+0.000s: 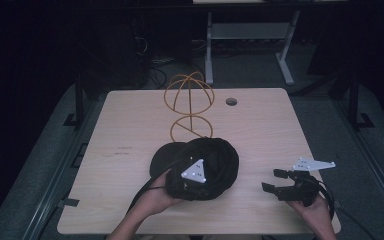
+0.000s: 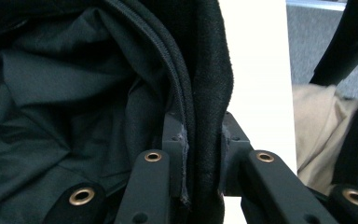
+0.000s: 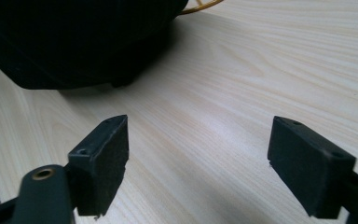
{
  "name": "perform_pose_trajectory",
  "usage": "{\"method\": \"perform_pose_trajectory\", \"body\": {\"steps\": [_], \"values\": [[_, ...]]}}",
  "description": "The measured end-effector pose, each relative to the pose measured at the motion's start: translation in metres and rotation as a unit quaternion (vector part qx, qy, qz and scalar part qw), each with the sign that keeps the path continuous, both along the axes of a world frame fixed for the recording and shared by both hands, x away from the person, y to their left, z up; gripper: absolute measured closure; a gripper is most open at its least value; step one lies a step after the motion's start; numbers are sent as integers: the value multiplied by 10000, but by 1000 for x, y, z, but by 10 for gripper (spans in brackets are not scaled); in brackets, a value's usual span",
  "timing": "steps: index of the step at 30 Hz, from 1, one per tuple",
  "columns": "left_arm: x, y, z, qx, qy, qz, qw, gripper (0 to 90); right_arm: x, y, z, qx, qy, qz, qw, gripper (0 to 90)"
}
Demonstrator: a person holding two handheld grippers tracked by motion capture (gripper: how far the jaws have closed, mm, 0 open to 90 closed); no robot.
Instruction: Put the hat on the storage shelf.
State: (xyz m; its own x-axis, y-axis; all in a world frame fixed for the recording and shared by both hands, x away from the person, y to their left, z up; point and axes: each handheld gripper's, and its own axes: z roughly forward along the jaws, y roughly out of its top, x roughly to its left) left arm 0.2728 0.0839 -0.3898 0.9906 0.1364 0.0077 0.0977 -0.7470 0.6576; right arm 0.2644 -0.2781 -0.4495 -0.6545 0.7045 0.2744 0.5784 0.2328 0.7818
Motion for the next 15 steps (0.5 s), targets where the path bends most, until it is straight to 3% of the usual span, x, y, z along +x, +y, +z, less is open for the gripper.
{"method": "perform_pose_trajectory", "body": {"steps": [2,5,8,10,13,15], "values": [[0,2,5,-229,81,44,9997,762,0,-1,1,90,-21,-17,10000,195],[0,4,10,-382,95,64,9992,762,-2,-1,3,184,-38,-65,9998,193],[1,6,18,-675,203,3,9975,761,-3,-1,7,381,-195,-33,9991,192],[2,7,20,-736,218,-6,9971,761,-4,0,8,428,-224,-20,9988,191],[3,8,28,-1046,322,-76,9940,760,-6,3,14,479,-391,10,9981,189],[4,8,31,-1107,351,-122,9932,759,-7,3,15,500,-418,18,9979,188]]}}
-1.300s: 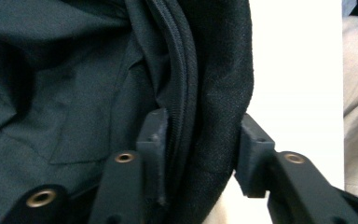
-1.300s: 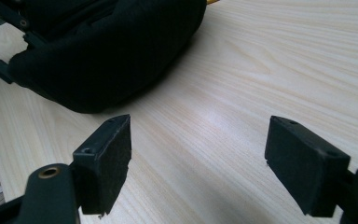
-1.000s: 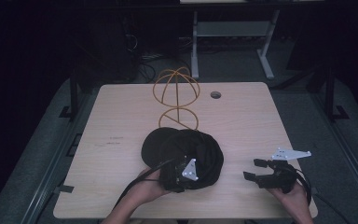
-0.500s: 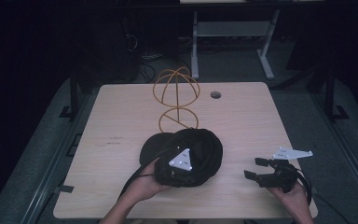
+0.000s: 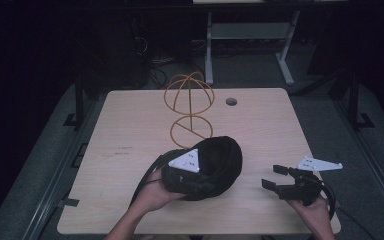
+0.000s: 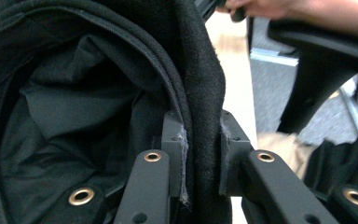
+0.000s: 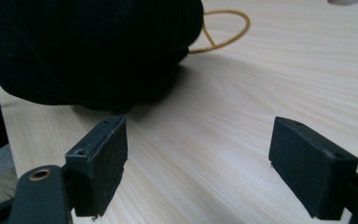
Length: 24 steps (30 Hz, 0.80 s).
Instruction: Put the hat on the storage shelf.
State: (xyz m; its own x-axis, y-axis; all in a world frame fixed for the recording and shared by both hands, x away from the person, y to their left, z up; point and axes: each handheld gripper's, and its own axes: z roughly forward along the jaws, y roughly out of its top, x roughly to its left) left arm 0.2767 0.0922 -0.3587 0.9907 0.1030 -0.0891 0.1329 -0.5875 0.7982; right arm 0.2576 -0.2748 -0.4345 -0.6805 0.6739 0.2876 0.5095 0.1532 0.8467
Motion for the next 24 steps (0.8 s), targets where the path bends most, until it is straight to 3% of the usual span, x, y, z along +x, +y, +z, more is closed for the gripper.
{"method": "perform_pose_trajectory", "body": {"steps": [4,9,13,20,24], "values": [[2,-3,7,-121,24,-99,9999,759,-2,2,6,55,-139,93,9998,187],[4,-7,18,-481,93,-234,9985,759,-7,4,18,304,-322,173,9989,179],[4,-10,27,-669,67,-272,9974,759,-9,6,27,319,-452,191,9983,172],[5,-17,39,-678,-52,-334,9971,758,-9,8,41,399,-637,248,9969,169],[7,-21,43,-717,-58,-365,9967,758,-10,14,53,472,-873,365,9944,165]]}}
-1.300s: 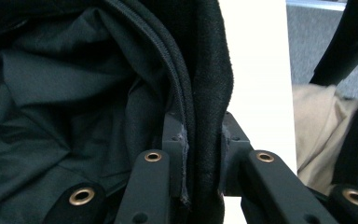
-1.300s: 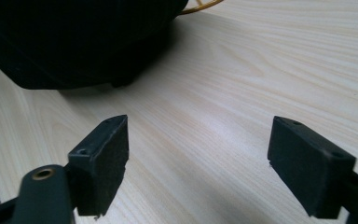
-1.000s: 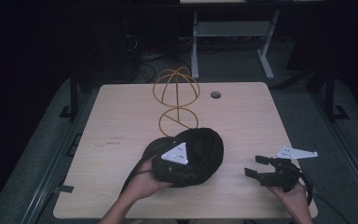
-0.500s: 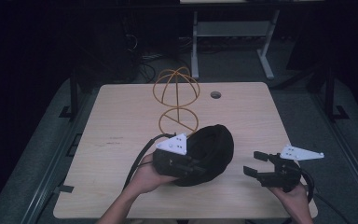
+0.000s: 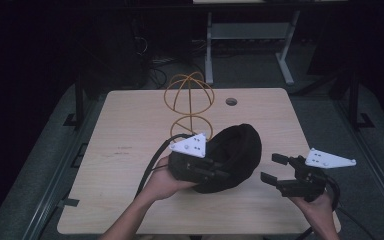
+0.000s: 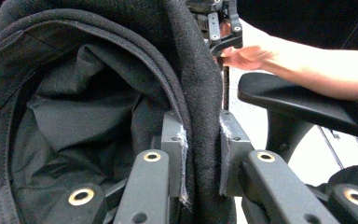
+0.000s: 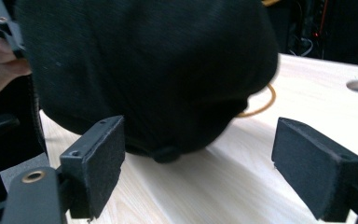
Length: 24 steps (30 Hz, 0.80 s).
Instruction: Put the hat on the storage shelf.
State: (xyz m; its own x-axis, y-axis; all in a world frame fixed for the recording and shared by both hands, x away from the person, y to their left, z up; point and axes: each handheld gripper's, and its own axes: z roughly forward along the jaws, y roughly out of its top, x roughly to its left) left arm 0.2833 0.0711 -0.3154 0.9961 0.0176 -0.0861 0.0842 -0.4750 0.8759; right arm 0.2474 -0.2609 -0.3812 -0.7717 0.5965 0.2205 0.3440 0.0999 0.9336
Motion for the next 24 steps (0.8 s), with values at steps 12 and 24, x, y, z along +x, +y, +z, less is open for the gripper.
{"method": "perform_pose_trajectory", "body": {"steps": [12,24], "values": [[-4,-10,5,-95,0,-235,9997,757,4,12,10,192,-184,137,9996,229],[-8,-18,6,-43,-102,-287,9995,752,2,21,8,-9,-285,232,9993,784]]}}
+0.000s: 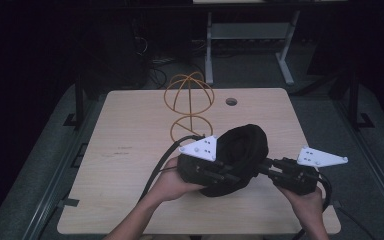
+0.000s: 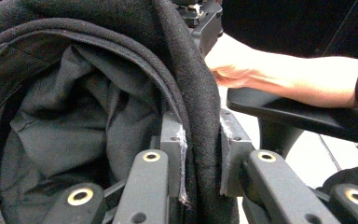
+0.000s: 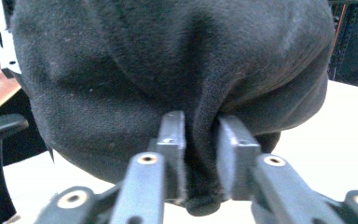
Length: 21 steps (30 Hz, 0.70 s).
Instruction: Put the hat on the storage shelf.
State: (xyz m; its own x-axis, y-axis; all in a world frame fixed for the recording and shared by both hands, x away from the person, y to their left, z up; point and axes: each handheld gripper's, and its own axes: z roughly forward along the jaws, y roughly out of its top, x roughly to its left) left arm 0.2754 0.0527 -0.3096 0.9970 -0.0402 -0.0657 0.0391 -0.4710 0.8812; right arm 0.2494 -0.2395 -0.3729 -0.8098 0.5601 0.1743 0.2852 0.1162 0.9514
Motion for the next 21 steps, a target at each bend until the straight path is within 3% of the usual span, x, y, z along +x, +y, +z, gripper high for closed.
{"method": "perform_pose_trajectory", "body": {"steps": [1,4,11,15,21], "values": [[1,1,0,4,-19,6,10000,750,0,2,0,-48,-34,31,10000,835],[2,3,0,-38,34,43,10000,745,0,2,1,-45,-61,7,10000,858],[10,16,-6,-19,115,382,9992,701,-2,-6,10,125,-165,-143,9997,871],[11,19,-8,-59,184,425,9989,683,-2,-8,19,216,-281,-176,9992,875],[10,20,-6,-113,126,503,9986,674,-4,-7,31,210,-488,-304,9981,880]]}}
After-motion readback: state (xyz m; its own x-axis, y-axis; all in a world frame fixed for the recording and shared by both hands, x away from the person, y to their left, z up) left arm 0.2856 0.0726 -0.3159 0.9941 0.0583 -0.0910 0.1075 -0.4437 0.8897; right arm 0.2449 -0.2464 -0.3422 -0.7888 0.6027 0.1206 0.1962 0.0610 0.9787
